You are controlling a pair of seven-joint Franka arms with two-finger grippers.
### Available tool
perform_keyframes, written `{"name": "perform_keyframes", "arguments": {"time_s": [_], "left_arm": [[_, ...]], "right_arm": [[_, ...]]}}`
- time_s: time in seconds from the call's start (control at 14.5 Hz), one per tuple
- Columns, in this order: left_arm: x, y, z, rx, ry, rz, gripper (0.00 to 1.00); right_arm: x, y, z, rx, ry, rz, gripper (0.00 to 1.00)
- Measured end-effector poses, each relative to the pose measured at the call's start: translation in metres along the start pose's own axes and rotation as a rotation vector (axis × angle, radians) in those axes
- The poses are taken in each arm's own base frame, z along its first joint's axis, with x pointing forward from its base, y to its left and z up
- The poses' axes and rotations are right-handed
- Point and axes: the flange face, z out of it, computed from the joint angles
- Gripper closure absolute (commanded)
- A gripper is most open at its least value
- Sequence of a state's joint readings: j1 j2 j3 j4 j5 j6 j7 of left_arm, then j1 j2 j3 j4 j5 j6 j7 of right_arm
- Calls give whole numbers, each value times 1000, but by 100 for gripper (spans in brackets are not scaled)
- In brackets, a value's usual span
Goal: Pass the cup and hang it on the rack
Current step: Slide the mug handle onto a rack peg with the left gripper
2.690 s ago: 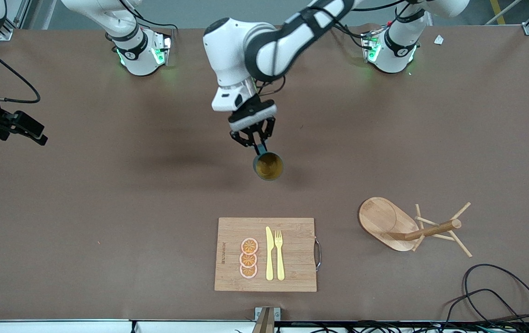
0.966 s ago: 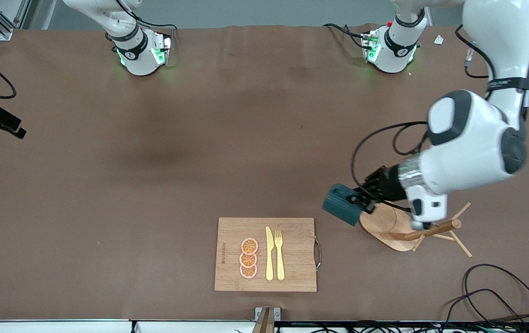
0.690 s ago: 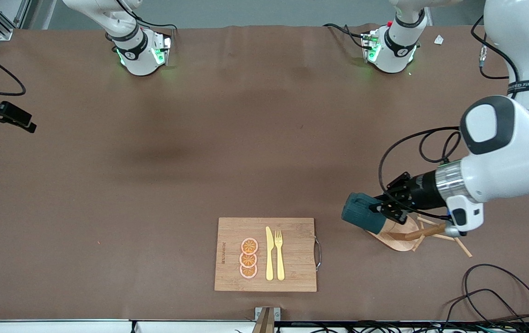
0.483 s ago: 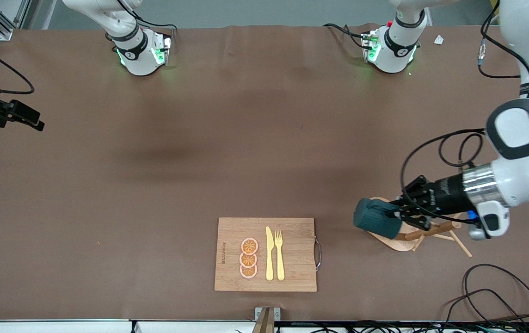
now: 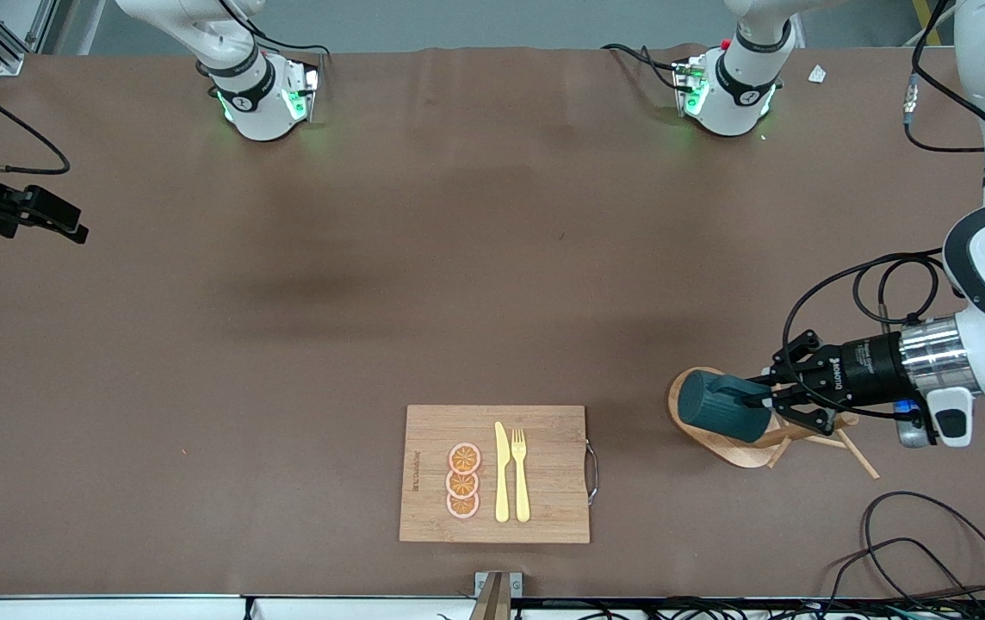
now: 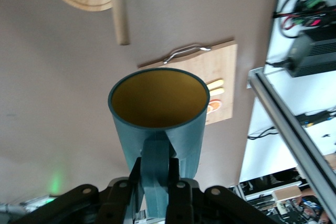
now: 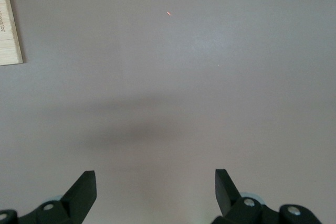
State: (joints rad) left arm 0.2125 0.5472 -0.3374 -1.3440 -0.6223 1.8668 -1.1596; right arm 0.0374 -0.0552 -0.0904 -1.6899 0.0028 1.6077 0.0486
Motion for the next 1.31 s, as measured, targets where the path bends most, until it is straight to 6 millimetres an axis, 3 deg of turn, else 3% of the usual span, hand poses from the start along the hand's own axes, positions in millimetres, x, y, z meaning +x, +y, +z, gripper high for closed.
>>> {"name": "perform_keyframes", "arguments": {"time_s": [0.48,1.31], "left_arm": [[54,-12,-16,-4,-21,-80,100],[88,-19,-29,-24,-23,-127,99]], "right_arm": [[0,0,0,0,0,1,0],[0,2,0,0,0,3,0]]}}
